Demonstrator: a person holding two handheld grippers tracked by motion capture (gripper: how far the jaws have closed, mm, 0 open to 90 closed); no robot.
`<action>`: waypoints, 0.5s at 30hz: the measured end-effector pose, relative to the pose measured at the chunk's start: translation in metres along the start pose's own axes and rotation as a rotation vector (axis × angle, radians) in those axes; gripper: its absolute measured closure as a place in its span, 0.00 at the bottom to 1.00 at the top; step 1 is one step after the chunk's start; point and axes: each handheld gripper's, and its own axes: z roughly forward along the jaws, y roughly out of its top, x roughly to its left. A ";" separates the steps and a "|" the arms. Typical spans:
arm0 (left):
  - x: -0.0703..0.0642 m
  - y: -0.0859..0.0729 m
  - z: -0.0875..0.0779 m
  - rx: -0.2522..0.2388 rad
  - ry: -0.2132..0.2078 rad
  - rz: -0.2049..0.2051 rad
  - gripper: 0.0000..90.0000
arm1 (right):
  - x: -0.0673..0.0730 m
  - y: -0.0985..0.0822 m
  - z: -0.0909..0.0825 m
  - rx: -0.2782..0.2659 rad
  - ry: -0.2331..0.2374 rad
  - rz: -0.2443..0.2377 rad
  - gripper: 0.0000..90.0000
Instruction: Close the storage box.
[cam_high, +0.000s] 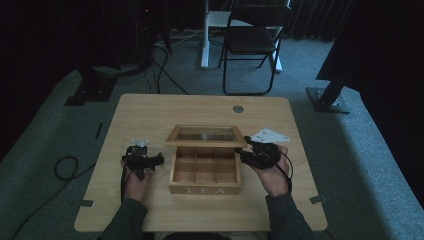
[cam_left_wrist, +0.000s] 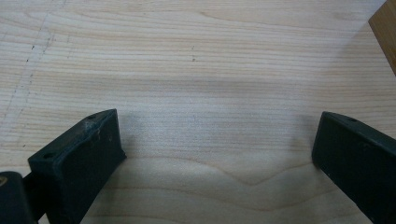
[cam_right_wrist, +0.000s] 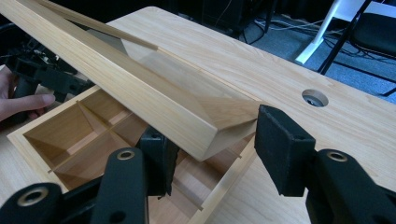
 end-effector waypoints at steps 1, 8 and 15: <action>0.000 0.000 0.000 0.000 0.000 0.002 0.02 | 0.000 -0.001 0.000 0.001 0.000 -0.001 0.55; 0.000 0.000 0.000 0.002 0.000 -0.001 0.02 | 0.003 -0.005 -0.003 0.001 0.006 0.007 0.55; 0.000 0.000 0.000 0.000 0.000 -0.002 0.02 | 0.005 -0.011 -0.003 -0.001 0.009 0.014 0.54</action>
